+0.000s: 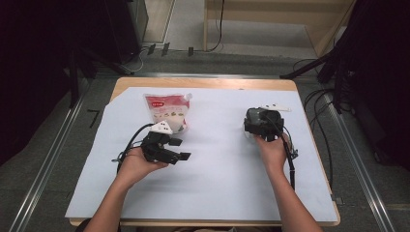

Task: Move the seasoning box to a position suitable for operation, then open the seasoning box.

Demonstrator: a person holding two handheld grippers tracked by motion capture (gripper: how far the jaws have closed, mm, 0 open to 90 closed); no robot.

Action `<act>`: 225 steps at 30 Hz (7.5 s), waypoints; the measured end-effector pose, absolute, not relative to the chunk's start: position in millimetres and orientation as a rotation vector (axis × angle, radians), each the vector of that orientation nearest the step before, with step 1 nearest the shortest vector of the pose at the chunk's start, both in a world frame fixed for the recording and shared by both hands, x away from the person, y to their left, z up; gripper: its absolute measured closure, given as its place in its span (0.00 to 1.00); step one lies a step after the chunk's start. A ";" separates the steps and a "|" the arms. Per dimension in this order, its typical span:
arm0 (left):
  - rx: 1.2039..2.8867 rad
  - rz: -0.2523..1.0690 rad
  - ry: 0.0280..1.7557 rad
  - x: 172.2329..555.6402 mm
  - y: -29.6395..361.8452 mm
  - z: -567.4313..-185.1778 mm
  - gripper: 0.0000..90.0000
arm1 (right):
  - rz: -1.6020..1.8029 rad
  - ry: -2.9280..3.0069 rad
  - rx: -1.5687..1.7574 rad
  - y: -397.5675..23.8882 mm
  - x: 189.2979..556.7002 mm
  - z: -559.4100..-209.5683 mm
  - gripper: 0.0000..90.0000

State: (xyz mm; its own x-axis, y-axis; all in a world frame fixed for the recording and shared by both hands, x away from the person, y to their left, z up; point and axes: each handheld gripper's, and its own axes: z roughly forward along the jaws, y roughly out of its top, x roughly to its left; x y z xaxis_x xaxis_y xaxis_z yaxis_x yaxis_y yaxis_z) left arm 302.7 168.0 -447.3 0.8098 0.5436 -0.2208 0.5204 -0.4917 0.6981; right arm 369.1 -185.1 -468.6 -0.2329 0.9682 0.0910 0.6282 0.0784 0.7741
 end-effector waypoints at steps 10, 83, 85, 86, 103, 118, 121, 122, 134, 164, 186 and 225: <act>2.195 0.010 0.785 303.3 165.5 -448.8 0.40 | 1.109 2.010 1.494 -185.7 349.0 -459.5 0.18; 2.265 0.010 0.715 303.3 159.1 -454.5 0.43 | 1.283 2.427 1.032 -114.2 285.2 -437.9 0.27; 2.271 0.010 0.703 303.4 157.9 -454.5 0.42 | 1.315 2.434 1.033 -122.3 282.4 -435.3 0.33; 2.273 0.012 0.696 303.6 157.6 -454.4 0.41 | 1.321 2.438 1.043 -125.8 280.4 -434.5 0.35; 2.294 -0.071 0.632 315.7 149.3 -455.3 0.44 | 1.344 2.427 1.032 -161.1 245.6 -444.9 0.92; 2.256 -0.129 0.603 326.2 142.6 -460.3 0.36 | 1.303 2.597 1.027 -133.7 233.2 -480.0 1.00; 2.269 -0.134 0.603 324.8 140.5 -461.1 0.37 | 1.300 2.610 1.044 -130.0 237.4 -486.1 1.00; 2.278 -0.130 0.597 324.9 140.1 -461.2 0.37 | 1.307 2.607 1.051 -129.6 238.6 -487.1 1.00; 2.279 -0.069 0.592 321.3 136.4 -458.7 0.38 | 1.284 2.574 1.087 -139.0 249.8 -491.5 1.00; 2.259 -0.028 0.548 320.3 113.2 -456.3 0.26 | 1.283 2.485 1.241 -189.4 284.0 -484.1 1.00; 2.281 -0.022 0.470 336.8 78.6 -464.3 0.17 | 1.233 2.466 1.287 -192.5 304.8 -476.4 1.00; 2.314 0.058 0.441 331.0 74.7 -452.0 0.18 | 1.221 2.454 1.263 -186.3 303.2 -477.9 1.00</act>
